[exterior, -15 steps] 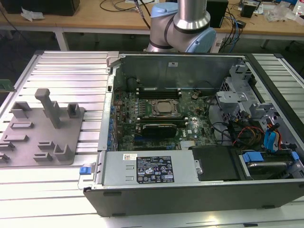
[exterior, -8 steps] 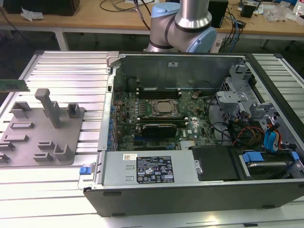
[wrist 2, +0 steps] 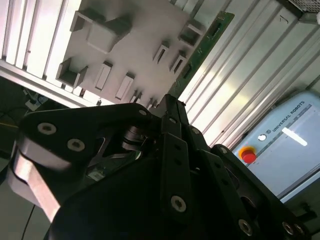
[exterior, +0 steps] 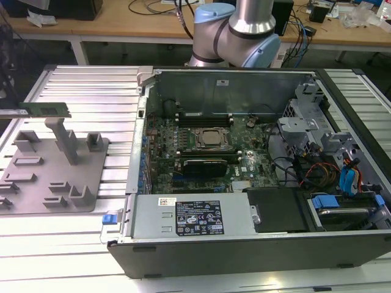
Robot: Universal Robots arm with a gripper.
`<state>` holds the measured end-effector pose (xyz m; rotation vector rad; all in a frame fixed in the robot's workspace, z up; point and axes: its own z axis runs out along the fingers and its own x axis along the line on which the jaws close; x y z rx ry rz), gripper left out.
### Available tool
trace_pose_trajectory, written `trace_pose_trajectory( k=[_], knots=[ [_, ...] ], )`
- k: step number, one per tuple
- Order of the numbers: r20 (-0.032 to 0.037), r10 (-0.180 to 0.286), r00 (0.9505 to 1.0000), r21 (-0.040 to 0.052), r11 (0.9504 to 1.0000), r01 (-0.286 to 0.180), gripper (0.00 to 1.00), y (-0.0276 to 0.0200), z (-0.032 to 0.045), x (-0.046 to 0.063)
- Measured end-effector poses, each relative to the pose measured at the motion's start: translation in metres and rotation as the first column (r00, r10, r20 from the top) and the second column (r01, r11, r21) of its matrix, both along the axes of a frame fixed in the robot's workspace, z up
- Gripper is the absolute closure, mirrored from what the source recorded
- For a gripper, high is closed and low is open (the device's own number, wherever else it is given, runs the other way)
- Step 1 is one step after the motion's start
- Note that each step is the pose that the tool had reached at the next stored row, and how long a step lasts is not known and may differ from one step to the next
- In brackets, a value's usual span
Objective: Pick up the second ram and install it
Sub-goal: 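Pick up the second ram and move it above second insertion slot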
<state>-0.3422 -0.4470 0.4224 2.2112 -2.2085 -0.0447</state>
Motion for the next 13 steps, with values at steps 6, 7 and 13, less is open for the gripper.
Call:
trace_pose_trajectory(
  k=[6, 7, 13],
  knots=[
    [-0.0001, 0.000, 1.0000, 0.0000, 1.0000, 0.000, 0.91, 0.0000, 0.0000, 0.022],
    [-0.0001, 0.000, 1.0000, 0.0000, 1.0000, 0.000, 0.91, 0.0000, 0.0000, 0.028],
    [-0.0002, 0.000, 1.0000, 0.0000, 1.0000, 0.000, 0.91, 0.0000, 0.0000, 0.056]
  ],
)
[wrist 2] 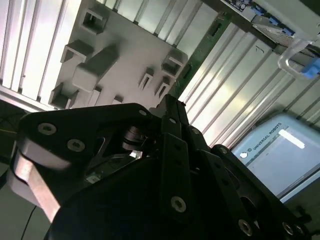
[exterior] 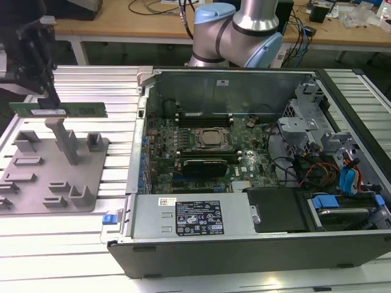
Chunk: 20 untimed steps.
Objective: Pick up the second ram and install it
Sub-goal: 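Pick up the second ram and move it above second insertion slot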
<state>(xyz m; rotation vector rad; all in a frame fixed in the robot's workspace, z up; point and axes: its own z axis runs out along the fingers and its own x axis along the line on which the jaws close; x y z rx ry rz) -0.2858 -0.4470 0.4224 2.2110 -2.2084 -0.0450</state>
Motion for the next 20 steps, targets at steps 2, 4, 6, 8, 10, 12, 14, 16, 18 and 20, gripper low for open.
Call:
trace_pose_trajectory(
  k=[2, 4, 6, 8, 10, 12, 14, 16, 18, 20],
  knots=[
    [0.0000, 0.000, 1.0000, -0.0001, 1.0000, 0.000, 0.91, 0.0000, 0.0000, 0.012],
    [-0.0001, 0.000, 1.0000, -0.0001, 1.0000, 0.000, 0.91, 0.0000, 0.0000, 0.021],
    [0.0000, 0.000, 1.0000, -0.0001, 1.0000, 0.000, 0.91, 0.0000, 0.0000, 0.030],
    [-0.0001, 0.000, 1.0000, -0.0001, 1.0000, 0.000, 0.91, 0.0000, 0.0001, 0.041],
    [0.0000, 0.000, 1.0000, 0.0000, 1.0000, 0.000, 0.91, 0.0000, 0.0000, 0.051],
    [0.0000, 0.000, 1.0000, 0.0000, 1.0000, 0.000, 0.91, 0.0000, 0.0000, 0.060],
    [0.0000, 0.000, 1.0000, 0.0000, 1.0000, 0.000, 0.91, 0.0000, 0.0000, 0.071],
    [-0.0001, 0.000, 1.0000, -0.0001, 1.0000, 0.000, 0.91, 0.0000, 0.0000, 0.079],
    [-0.0003, 0.000, 1.0000, 0.0000, 1.0000, 0.000, 0.91, 0.0000, -0.0001, 0.091],
    [-0.0008, 0.000, 1.0000, -0.0001, 1.0000, 0.000, 0.91, 0.0000, -0.0002, 0.111]
  ],
)
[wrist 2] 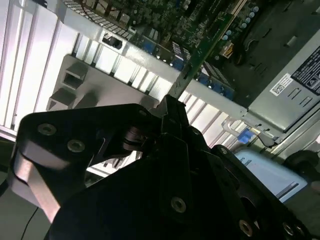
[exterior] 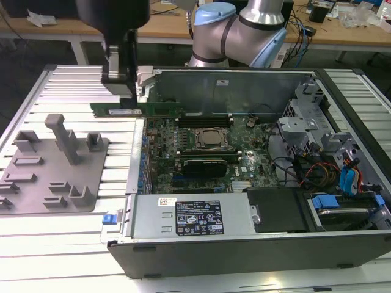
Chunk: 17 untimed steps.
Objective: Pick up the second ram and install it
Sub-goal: 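Pick up the second ram and move it above second insertion slot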
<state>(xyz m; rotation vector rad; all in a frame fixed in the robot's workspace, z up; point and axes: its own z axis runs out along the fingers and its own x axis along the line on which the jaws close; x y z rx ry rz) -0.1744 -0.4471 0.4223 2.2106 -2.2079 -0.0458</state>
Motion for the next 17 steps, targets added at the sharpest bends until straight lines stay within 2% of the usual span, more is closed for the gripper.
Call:
trace_pose_trajectory(
  k=[1, 5, 13, 17],
  knots=[
    [-0.0002, 0.000, 1.0000, 0.0001, 1.0000, 0.000, 0.91, 0.0000, -0.0001, 0.011],
    [-0.0011, 0.000, 1.0000, 0.0000, 1.0000, 0.000, 0.91, 0.0000, -0.0003, 0.042],
    [-0.0022, 0.000, 1.0000, 0.0000, 1.0000, 0.000, 0.91, 0.0000, -0.0005, 0.076],
    [-0.0034, 0.000, 1.0000, 0.0000, 1.0000, 0.000, 0.91, 0.0000, -0.0008, 0.109]
  ],
)
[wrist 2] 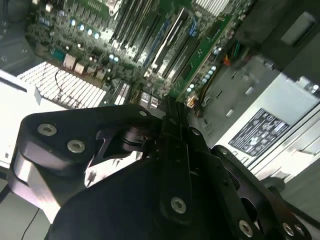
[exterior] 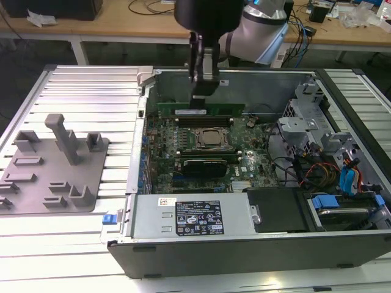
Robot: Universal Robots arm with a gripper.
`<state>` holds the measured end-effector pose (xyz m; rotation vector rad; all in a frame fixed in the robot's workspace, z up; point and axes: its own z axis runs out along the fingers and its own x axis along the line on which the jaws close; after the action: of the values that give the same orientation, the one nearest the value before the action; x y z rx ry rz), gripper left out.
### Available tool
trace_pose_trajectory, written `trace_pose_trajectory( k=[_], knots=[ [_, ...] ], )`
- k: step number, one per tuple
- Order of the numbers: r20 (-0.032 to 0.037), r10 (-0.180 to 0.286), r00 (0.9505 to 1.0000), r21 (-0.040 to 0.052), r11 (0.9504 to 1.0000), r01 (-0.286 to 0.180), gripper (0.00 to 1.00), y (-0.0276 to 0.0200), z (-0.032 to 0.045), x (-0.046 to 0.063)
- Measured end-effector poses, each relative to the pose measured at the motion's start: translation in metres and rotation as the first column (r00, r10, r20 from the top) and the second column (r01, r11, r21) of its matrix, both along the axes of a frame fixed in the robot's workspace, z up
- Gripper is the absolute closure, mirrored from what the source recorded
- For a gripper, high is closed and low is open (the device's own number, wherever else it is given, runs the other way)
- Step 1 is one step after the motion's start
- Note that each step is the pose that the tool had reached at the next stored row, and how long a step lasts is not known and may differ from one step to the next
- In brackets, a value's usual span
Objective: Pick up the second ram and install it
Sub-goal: 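Pick up the second ram and move it above second insertion slot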
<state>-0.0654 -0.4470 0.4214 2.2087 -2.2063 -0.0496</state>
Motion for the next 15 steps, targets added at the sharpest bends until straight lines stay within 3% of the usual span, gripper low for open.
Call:
trace_pose_trajectory(
  k=[2, 5, 11, 15],
  knots=[
    [-0.0003, 0.000, 1.0000, 0.0000, 1.0000, 0.000, 0.91, 0.0000, -0.0001, 0.019],
    [-0.0003, 0.000, 1.0000, 0.0000, 1.0000, 0.000, 0.91, 0.0000, -0.0003, 0.030],
    [-0.0002, 0.000, 1.0000, 0.0004, 1.0000, 0.000, 0.91, 0.0001, -0.0009, 0.031],
    [-0.0004, 0.000, 1.0000, -0.0005, 1.0000, 0.000, 0.91, 0.0008, -0.0109, 0.032]
  ],
)
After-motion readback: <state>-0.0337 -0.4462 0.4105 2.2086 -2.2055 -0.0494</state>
